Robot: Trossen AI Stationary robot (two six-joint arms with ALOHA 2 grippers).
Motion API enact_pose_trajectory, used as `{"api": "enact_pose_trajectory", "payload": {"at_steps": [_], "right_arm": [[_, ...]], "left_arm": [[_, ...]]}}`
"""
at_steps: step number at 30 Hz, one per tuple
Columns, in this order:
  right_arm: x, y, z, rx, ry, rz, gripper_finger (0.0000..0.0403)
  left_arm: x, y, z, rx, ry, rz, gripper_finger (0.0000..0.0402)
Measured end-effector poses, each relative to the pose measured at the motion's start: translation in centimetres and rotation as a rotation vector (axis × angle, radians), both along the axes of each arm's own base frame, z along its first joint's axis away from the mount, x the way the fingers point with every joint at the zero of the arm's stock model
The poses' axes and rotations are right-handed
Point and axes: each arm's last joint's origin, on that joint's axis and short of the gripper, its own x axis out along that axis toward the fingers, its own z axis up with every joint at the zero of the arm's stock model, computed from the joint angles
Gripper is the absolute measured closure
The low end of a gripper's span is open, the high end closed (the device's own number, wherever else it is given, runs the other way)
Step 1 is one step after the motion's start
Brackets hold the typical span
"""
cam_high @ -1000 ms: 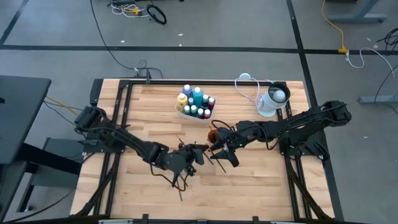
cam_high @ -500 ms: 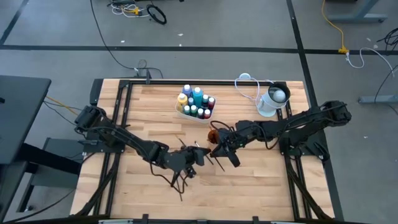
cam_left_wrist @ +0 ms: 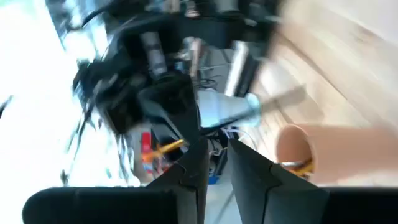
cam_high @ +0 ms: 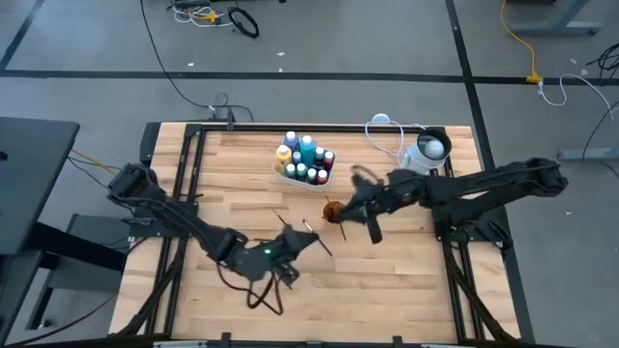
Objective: Pick & Place Paint Supplies
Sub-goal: Put the black paint brush into the orange cup
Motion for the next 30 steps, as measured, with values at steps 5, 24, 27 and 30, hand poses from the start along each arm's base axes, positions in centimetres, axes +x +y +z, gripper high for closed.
{"api": "enact_pose_trajectory", "payload": {"at_steps": [5,24,27,30], "right_arm": [[-1.9,-0.9,2.7,-0.25,-0.146,-0.233,0.0391],[0.9,-1.1,-5.4,-0.269,-0.011,-0.332,0.0383],[0.9,-1.1,-5.8,-0.274,0.016,-0.329,0.0356],[0.9,-1.1,-5.8,-0.291,0.017,-0.325,0.033]], "left_arm": [[-2.7,1.5,3.3,-0.261,-0.109,0.042,0.0331],[-6.0,8.2,4.0,-0.906,0.084,-0.077,0.0331],[-5.6,8.4,1.4,-0.932,0.08,-0.15,0.0331],[-5.6,9.1,-1.3,-0.949,0.043,-0.163,0.0331]]}}
